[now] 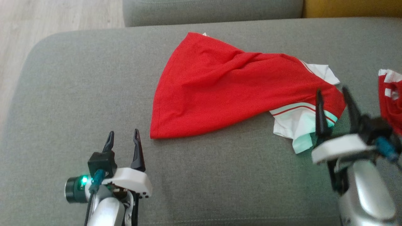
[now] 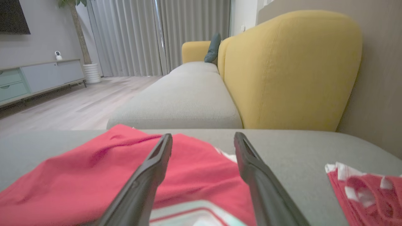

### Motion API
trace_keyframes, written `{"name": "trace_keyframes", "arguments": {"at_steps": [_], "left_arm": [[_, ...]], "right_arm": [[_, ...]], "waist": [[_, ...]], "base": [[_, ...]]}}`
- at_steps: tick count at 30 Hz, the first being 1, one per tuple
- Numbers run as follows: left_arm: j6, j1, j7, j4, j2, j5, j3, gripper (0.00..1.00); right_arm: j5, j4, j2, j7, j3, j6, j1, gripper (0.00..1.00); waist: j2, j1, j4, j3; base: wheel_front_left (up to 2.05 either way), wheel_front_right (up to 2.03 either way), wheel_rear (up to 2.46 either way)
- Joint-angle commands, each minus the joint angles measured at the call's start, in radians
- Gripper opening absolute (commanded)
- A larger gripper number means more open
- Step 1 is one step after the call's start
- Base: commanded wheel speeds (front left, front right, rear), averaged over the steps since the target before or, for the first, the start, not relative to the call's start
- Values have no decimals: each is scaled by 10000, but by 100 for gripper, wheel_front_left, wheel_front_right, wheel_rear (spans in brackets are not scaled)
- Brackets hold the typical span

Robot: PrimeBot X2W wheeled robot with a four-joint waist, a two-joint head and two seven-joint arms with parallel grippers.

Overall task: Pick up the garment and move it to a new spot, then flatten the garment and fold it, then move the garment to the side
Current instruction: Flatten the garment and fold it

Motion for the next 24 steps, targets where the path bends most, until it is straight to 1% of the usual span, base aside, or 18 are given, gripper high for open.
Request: {"name": "trace_keyframes", "arguments": {"at_steps": [1, 6, 12, 19, 24], "left_arm": [[31, -46, -51, -269, 81, 128, 416, 100], [19, 244, -51, -125, 81, 420, 534, 100], [-35, 666, -51, -25, 81, 343, 516, 100], [-25, 791, -51, -66, 81, 197, 347, 100], [-70, 652, -51, -98, 81, 101, 169, 100]], "right_arm": [[-96, -377, 59, -107, 289, 65, -77, 100], [-158, -219, 215, -107, 652, 65, 775, 100], [210, 16, 261, -108, 1004, 65, 1417, 100], [399, 155, 265, -108, 1117, 65, 1605, 100], [21, 760, 266, -108, 1041, 65, 1579, 100]], "waist": [[0, 0, 37, -130], [0, 0, 66, -452], [0, 0, 112, -720], [0, 0, 175, -682], [0, 0, 274, -458]], "base": [[0, 0, 0], [0, 0, 0], [0, 0, 0], [0, 0, 0], [0, 0, 0]]}}
